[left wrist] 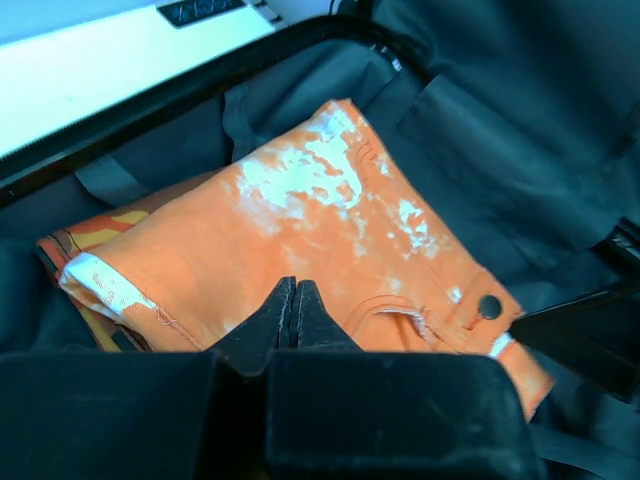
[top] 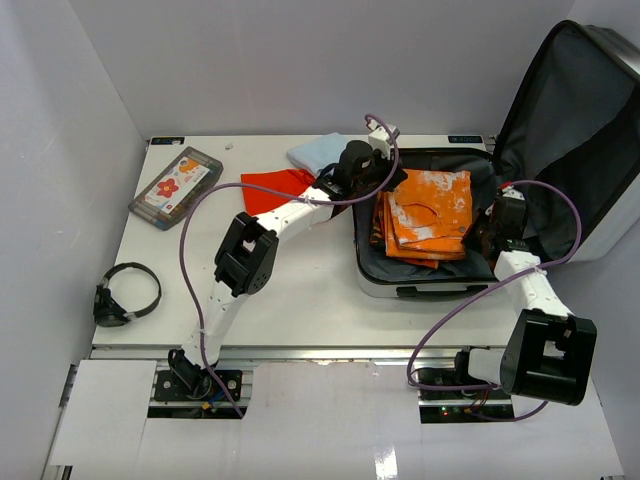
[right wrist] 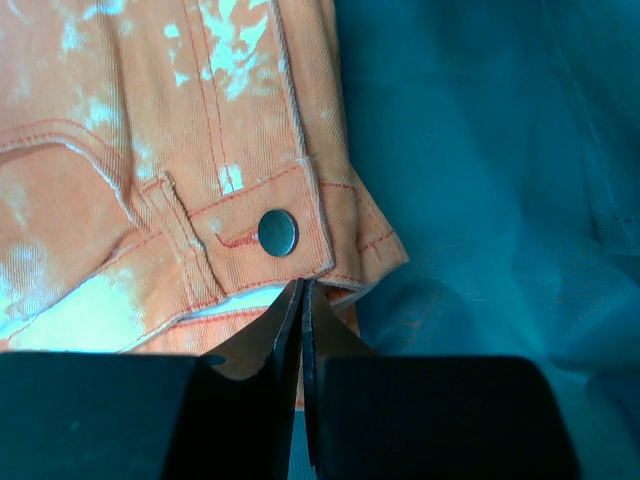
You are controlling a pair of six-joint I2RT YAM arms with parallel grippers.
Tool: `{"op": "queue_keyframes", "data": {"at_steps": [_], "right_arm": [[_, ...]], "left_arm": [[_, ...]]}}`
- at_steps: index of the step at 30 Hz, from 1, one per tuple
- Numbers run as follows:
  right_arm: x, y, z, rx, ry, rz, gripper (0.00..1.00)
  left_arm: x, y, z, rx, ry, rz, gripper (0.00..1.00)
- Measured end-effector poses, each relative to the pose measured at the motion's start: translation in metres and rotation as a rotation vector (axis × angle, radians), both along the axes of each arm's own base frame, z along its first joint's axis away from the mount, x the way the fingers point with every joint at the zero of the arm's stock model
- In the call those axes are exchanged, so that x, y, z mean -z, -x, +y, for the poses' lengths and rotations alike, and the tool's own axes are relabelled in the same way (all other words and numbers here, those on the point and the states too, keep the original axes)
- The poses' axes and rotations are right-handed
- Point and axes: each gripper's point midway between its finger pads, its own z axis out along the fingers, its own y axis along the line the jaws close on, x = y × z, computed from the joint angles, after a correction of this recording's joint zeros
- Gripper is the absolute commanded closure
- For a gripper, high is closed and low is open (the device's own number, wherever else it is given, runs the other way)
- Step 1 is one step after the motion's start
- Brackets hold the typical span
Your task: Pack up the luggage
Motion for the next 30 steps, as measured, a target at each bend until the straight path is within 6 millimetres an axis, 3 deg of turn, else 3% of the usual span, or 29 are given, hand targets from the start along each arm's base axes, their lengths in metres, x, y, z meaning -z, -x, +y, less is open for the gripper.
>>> {"op": "queue_keyframes", "data": {"at_steps": [7,9,16,17,20,23,27,30], "right_arm": [[0.010,-0.001,-0.003,0.029,-0.005,0.030,0.92],[0.010,-0.001,-0.002,0.029,-0.007,0.028,0.92],[-0.004,-0.005,-0.001,0.026,0.001,0.001,0.92],[-0.009,-0.006,0.000,0.023,0.002,-0.006,0.92],[-0.026,-0.013,0.002,0.011,0.008,-0.042,0.92],[-0.046,-0.017,0.009,-0.011,0.017,-0.072,0.92],[-0.077,-0.016,0.027,-0.059,0.027,-0.151,0.91],[-0.093,-0.012,0.042,-0.100,0.029,-0.197,0.89]], "left_arm": [[0.073,-0.012,0.004,-0.059,-0.106,0.082,1.00],[0.086,-0.015,0.008,-0.085,-0.134,0.092,1.00],[0.086,-0.014,0.011,-0.108,-0.160,0.075,1.00],[0.084,-0.013,0.013,-0.108,-0.163,0.075,0.93],[0.071,-0.006,0.022,-0.110,-0.176,0.077,0.67],[0.032,0.003,0.038,-0.134,-0.177,0.050,0.49],[-0.054,0.006,0.077,-0.235,-0.121,-0.028,0.51],[-0.110,-0.004,0.130,-0.356,-0.048,-0.063,0.57]]}}
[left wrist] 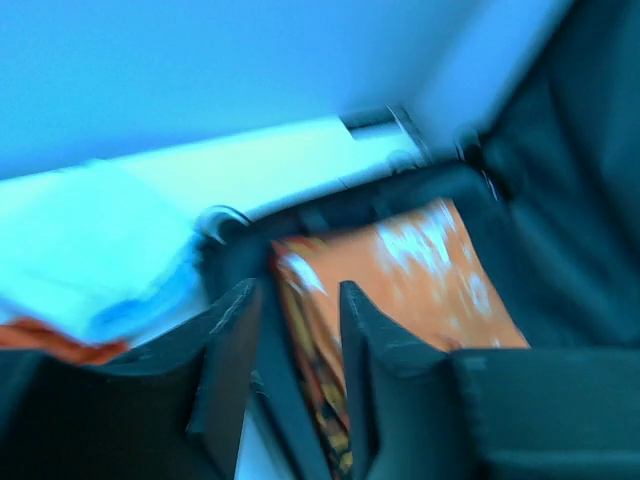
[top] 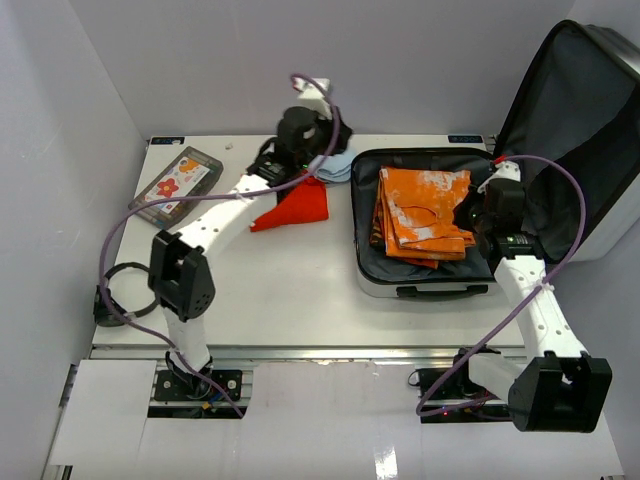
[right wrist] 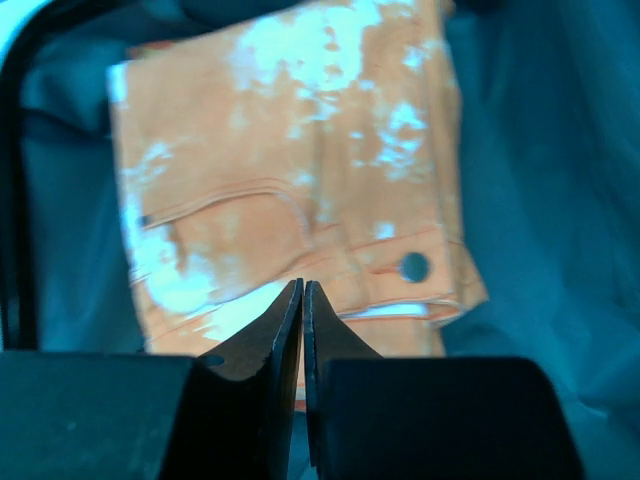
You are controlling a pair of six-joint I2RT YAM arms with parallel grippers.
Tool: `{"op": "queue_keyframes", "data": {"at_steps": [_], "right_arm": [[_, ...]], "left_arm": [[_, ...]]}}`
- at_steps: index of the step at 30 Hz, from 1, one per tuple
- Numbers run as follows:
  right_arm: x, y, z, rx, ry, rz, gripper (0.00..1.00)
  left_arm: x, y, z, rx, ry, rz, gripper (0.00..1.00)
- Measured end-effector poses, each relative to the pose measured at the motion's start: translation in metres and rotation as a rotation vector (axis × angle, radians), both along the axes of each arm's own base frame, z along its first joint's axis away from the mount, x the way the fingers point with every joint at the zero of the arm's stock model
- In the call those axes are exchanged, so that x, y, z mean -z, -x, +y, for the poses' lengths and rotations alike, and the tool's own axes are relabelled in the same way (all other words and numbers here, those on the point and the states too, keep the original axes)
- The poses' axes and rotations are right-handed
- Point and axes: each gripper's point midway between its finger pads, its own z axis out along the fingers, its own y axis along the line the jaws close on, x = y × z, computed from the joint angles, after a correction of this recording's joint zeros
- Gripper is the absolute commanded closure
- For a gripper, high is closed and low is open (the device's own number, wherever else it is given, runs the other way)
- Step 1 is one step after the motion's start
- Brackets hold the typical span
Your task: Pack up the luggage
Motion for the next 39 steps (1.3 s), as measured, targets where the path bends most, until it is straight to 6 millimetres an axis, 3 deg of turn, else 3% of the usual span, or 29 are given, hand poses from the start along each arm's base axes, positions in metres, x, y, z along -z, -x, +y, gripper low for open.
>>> {"op": "queue_keyframes", "data": {"at_steps": [2,3,5,7,11,14,16,19,24,30,34,39], "right_arm": [[-0.008,0.003,0.016,-0.047,0.000,-0.027,0.88],[-0.011,0.005,0.025,-0.073,-0.001,-0.037,0.87],[-0.012,0.010,0.051,-0.151,0.004,-0.044,0.86],[-0.012,0.010,0.055,-0.163,0.006,-0.042,0.86],[-0.010,0.013,0.067,-0.200,0.021,-0.040,0.85],[-0.010,0.014,0.073,-0.213,0.032,-0.041,0.85],[-0.010,0.015,0.077,-0.223,0.037,-0.041,0.85],[-0.009,0.017,0.083,-0.239,0.041,-0.042,0.84],[-0.005,0.019,0.091,-0.255,0.053,-0.031,0.78],[-0.003,0.026,0.113,-0.308,0.074,-0.010,0.73],[-0.004,0.036,0.134,-0.363,0.091,-0.003,0.70],[0.007,0.053,0.188,-0.511,0.112,0.023,0.69]], "left_arm": [[-0.014,-0.019,0.051,-0.114,0.041,-0.005,0.62],[-0.010,-0.030,0.079,-0.175,0.054,0.004,0.65],[0.054,-0.063,0.164,-0.371,0.053,0.117,0.71],[0.078,-0.067,0.179,-0.408,0.039,0.161,0.77],[0.198,-0.066,0.213,-0.501,-0.043,0.375,0.84],[0.265,-0.049,0.211,-0.498,-0.107,0.492,0.84],[0.275,-0.047,0.210,-0.499,-0.098,0.490,0.85],[0.272,-0.048,0.210,-0.496,-0.069,0.473,0.87],[0.278,-0.032,0.226,-0.554,-0.038,0.467,0.86],[0.282,0.029,0.263,-0.656,0.004,0.486,0.87],[0.283,0.045,0.270,-0.677,0.027,0.493,0.87],[0.282,0.097,0.282,-0.679,0.031,0.522,0.82]]}}
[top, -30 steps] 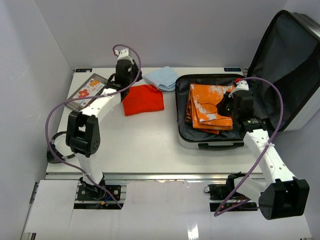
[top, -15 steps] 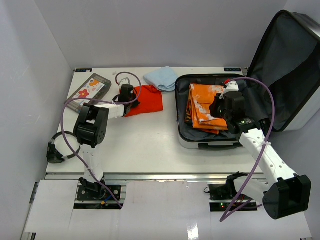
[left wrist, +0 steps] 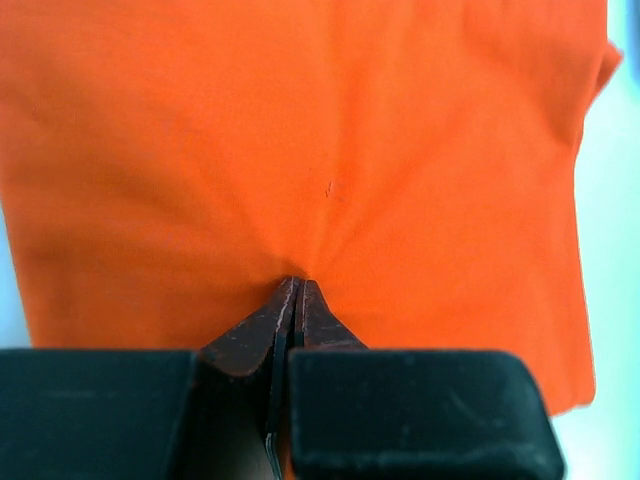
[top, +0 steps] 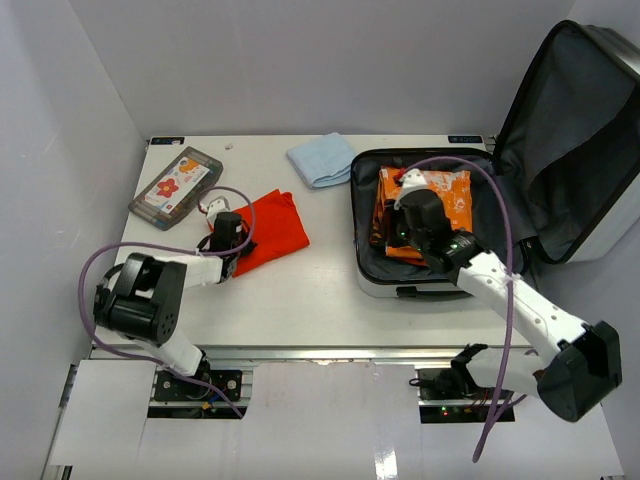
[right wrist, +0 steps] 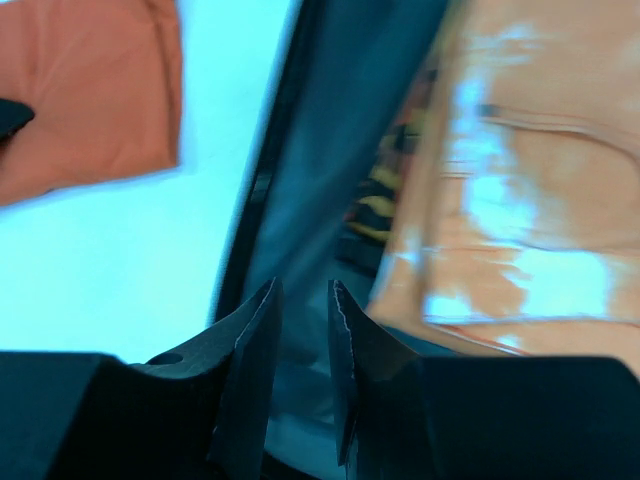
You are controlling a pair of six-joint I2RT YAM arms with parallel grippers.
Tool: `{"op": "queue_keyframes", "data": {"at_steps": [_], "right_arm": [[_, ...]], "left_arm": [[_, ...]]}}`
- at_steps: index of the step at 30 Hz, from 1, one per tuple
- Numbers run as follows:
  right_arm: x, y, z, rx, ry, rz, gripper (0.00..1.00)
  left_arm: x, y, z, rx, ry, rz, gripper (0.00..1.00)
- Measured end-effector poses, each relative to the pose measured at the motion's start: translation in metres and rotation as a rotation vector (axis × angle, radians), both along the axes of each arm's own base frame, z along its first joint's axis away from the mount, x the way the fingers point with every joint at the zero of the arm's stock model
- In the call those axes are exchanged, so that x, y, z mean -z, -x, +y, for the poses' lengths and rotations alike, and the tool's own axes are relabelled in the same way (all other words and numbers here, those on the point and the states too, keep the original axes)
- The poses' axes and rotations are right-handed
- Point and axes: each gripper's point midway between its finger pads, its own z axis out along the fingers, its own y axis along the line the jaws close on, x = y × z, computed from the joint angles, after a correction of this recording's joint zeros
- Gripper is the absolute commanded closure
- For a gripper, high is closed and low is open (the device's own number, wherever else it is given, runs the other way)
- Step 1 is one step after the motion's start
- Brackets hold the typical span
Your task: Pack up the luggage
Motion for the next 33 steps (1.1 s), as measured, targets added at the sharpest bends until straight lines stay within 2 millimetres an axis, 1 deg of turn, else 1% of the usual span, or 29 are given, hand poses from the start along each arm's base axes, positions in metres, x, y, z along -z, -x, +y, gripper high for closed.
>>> {"op": "queue_keyframes", "data": {"at_steps": [1,2,3,4,5,7,9,11,12,13,15,17,22,26,30,33], "right_arm": [[0.005,0.002,0.013,-0.031,0.009,0.010,0.70],[0.010,0.003,0.026,-0.060,0.019,0.021,0.70],[0.015,0.005,0.039,-0.088,0.031,0.032,0.70],[0.021,0.005,0.053,-0.114,0.049,0.044,0.70],[0.026,0.003,0.068,-0.139,0.065,0.052,0.70],[0.033,-0.007,0.103,-0.184,0.092,0.053,0.70],[0.039,-0.015,0.134,-0.227,0.116,0.044,0.69],[0.045,-0.024,0.162,-0.266,0.129,0.026,0.70],[0.048,-0.028,0.174,-0.287,0.138,0.020,0.73],[0.051,-0.031,0.182,-0.302,0.148,0.012,0.74],[0.055,-0.043,0.199,-0.329,0.160,-0.009,0.77],[0.059,-0.057,0.214,-0.348,0.164,-0.029,0.79],[0.067,-0.089,0.240,-0.375,0.167,-0.079,0.85],[0.081,-0.105,0.251,-0.384,0.153,-0.087,0.89],[0.097,-0.125,0.265,-0.391,0.117,-0.077,0.92],[0.109,-0.137,0.268,-0.386,0.082,-0.057,0.92]], "left_arm": [[-0.001,0.009,0.002,0.002,0.003,0.005,0.80],[-0.002,0.017,0.003,0.004,0.006,0.010,0.75],[-0.003,0.024,0.004,0.005,0.010,0.013,0.65],[-0.006,0.029,0.005,0.003,0.014,0.014,0.58],[-0.009,0.034,0.007,-0.001,0.017,0.012,0.55],[-0.017,0.042,0.009,-0.012,0.026,-0.001,0.50],[-0.029,0.044,0.012,-0.023,0.026,-0.023,0.49],[-0.040,0.044,0.015,-0.034,0.024,-0.045,0.50],[-0.045,0.043,0.016,-0.039,0.023,-0.055,0.52],[-0.054,0.038,0.015,-0.046,0.027,-0.074,0.53],[-0.065,0.031,0.015,-0.059,0.036,-0.100,0.54],[-0.068,0.027,0.014,-0.074,0.050,-0.110,0.55],[-0.060,0.028,0.012,-0.099,0.101,-0.121,0.53],[-0.053,0.031,0.011,-0.120,0.139,-0.126,0.51],[-0.055,0.029,0.007,-0.123,0.184,-0.156,0.50],[-0.050,0.033,0.005,-0.118,0.210,-0.161,0.50]]}}
